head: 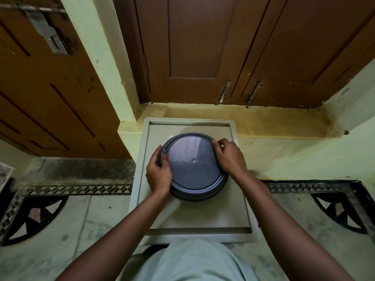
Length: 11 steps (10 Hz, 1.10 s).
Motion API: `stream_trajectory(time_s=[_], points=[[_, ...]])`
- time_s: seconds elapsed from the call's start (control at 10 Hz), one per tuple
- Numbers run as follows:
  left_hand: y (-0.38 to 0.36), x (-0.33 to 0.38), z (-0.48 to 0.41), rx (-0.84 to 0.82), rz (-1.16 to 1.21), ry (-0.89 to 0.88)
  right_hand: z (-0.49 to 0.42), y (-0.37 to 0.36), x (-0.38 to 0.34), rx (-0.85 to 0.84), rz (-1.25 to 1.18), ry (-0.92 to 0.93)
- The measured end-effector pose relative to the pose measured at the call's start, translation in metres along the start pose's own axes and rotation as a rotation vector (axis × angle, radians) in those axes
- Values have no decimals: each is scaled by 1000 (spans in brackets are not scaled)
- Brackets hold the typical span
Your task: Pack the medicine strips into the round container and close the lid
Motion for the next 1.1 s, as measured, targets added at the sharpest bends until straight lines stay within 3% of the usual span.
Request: stream_trajectory(time_s=[0.3,0.5,0.7,0.9,1.1], points=[[-2,6,3,-86,10,-87,12,-6,20,75,-46,-117],[2,-1,21,-4,29,-77,20,-3,14,89,-13,-144],[11,1,17,-169,-63,-155,27,2,14,46,-10,-144],[21,17,23,-267,-155,-335,55,5,7,130,78,-39],[35,44,46,-312,-104,-565,92,16,-3,197,-222,192]])
Point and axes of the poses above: each hand's wrist, its own z-axis away from the middle knuckle, its own y-axis out of the back of the hand, x = y × z, the point moved 2 cm from there along -z, towards the middle knuckle, and after that the axes turned 14 degrees about -y, right-handed, at the moved point
